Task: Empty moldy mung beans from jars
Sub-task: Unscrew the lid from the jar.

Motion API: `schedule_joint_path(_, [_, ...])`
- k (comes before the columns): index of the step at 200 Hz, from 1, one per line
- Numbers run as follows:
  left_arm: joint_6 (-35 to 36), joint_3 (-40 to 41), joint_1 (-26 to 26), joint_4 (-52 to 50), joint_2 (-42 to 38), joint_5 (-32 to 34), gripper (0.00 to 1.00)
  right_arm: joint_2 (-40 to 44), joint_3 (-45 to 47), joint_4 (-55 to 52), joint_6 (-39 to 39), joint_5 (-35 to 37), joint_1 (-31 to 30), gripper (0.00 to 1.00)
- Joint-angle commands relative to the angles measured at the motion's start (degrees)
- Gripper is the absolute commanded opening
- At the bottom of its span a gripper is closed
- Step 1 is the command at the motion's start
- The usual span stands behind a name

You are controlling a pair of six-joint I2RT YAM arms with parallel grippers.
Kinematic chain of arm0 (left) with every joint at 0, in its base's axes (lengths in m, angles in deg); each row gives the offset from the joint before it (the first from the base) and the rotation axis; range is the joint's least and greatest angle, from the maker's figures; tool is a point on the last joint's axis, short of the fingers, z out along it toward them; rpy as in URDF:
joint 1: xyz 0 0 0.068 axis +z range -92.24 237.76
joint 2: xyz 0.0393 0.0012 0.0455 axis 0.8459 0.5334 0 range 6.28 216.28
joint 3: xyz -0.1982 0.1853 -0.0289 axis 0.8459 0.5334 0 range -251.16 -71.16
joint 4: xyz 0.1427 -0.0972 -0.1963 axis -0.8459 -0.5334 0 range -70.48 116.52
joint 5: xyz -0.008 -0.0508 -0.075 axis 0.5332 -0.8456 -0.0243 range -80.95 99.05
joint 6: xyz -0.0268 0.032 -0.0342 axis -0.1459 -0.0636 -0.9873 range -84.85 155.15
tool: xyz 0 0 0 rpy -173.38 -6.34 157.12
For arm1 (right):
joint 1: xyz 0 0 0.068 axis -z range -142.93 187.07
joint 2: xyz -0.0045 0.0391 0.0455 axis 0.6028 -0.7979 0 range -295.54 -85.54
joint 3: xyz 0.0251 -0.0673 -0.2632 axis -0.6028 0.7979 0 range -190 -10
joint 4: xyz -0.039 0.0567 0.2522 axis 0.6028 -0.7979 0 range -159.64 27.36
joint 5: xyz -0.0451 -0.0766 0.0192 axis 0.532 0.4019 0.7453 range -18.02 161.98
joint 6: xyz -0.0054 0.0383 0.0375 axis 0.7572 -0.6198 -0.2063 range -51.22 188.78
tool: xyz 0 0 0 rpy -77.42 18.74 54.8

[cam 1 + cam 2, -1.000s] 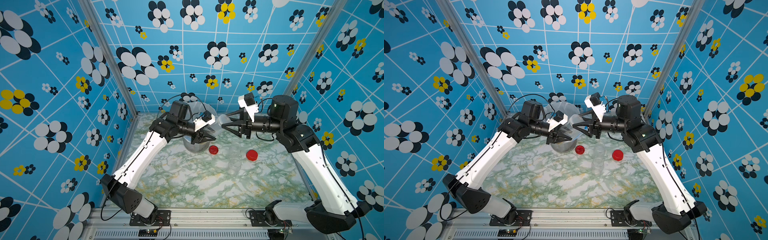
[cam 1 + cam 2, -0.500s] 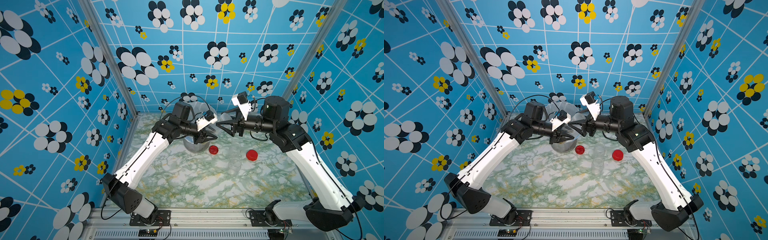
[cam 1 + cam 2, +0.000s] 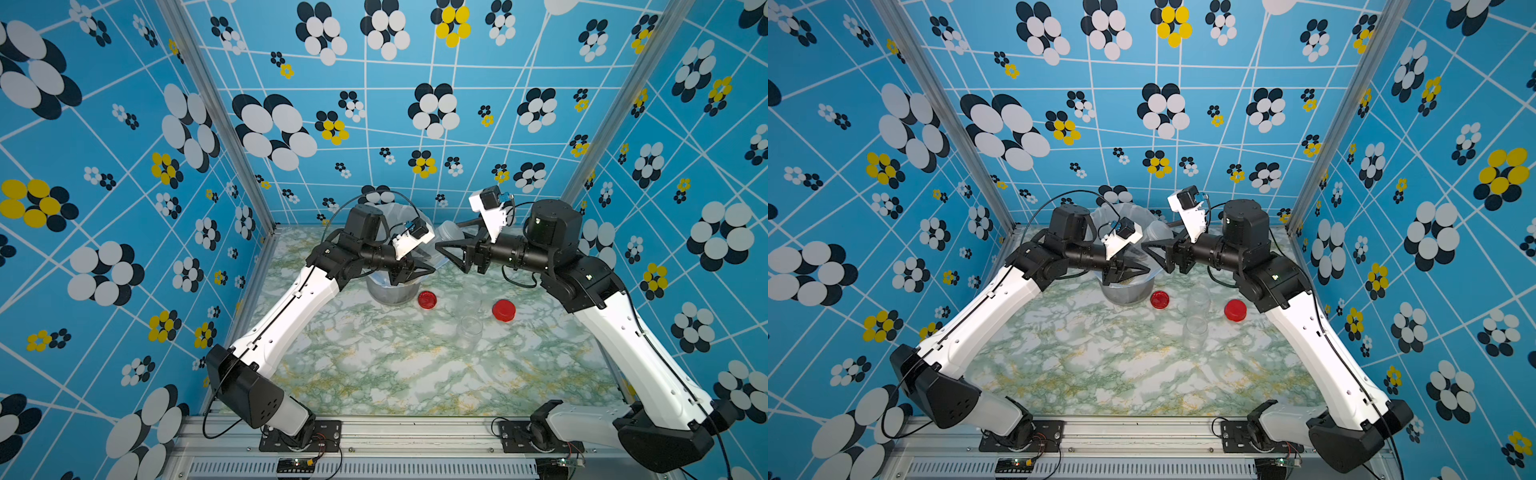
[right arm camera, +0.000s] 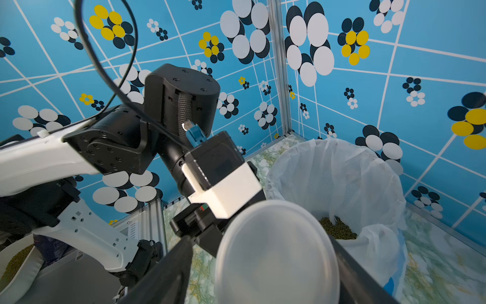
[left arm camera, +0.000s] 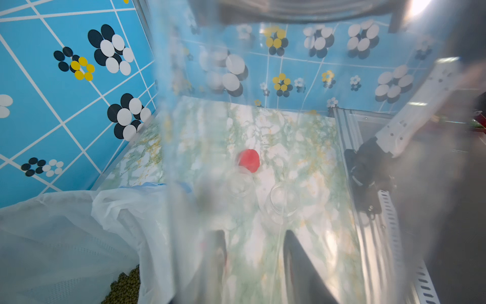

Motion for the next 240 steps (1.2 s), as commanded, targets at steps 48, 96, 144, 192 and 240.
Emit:
schedule_joint_path(48, [-2.0,2.4,0.2,2.9,-2.4,3.1,0.31,1.9,1.5,5.4,-6.2,3.3,-0.4,0.52])
schedule_joint_path(96, [-1.5,2.3,-0.6,2.3,-2.6,4.6,0.31,0.2,1.3,5.7,-7.4,1.9,-0.3,0.42])
schedule_joint_path(144, [0.4,0.9,0.7,-0.3,-2.5,2.1,0.31,-1.5,-1.7,2.0,0.2,-2.8,-0.2,0.00])
schedule_joint_path(192, [2.1,-4.4,6.6,-7.2,1.1,-5.2,0.33,-2.0,-3.5,-3.4,10.0,-13.8,2.4,0.00])
schedule_joint_path(240, [7.4,-12.0,8.4,-17.6,7.0,-8.6,0.32,-1.3,-5.5,-24.8,40.9,-24.9,2.5,0.00])
